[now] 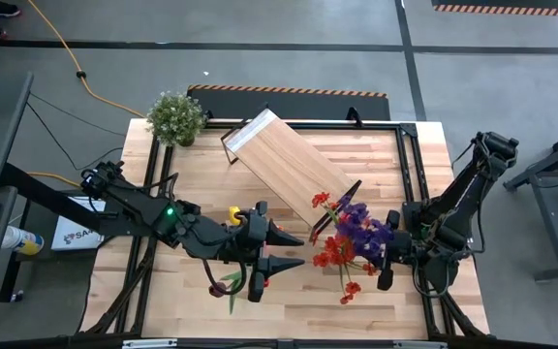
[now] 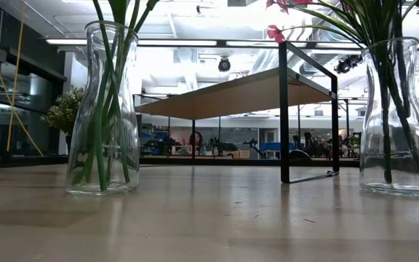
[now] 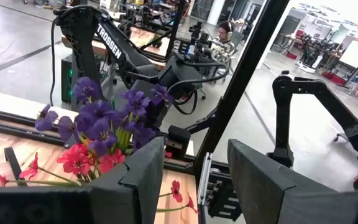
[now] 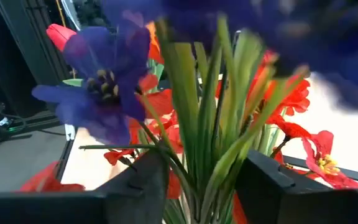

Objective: Pick and place flowers into a vace then onto a shelf
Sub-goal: Put the blue flowers into the right transparent vase, then put the left transparent flower vase on the shelf

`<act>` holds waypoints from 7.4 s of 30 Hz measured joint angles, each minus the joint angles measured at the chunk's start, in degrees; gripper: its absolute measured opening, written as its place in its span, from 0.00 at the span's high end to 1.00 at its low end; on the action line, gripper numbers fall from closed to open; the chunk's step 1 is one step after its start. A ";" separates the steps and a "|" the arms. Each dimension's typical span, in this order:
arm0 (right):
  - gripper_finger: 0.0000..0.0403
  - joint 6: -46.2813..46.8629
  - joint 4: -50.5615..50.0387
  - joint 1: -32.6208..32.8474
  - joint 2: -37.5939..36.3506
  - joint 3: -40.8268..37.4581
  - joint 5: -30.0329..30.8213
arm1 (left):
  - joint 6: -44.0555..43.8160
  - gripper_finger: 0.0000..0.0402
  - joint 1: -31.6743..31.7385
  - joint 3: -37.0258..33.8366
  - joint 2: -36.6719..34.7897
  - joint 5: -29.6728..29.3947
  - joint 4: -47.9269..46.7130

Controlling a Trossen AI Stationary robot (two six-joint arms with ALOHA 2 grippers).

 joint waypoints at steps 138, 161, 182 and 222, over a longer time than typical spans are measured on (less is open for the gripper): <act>0.37 -32.97 41.41 0.11 -17.17 0.00 -41.19 | -89.52 0.47 -39.71 -3.35 16.32 -12.02 -55.56; 0.37 -30.93 41.27 0.11 -17.17 0.00 -41.21 | -94.97 0.47 -37.09 -23.02 16.31 -15.07 -39.23; 0.37 -30.97 41.27 0.09 -17.19 0.00 -39.29 | -79.30 0.30 -30.56 -23.04 16.26 -12.66 -35.87; 0.37 -30.08 41.18 0.09 -17.19 0.00 -39.34 | -81.97 0.11 -29.20 -29.75 16.20 -25.78 -38.09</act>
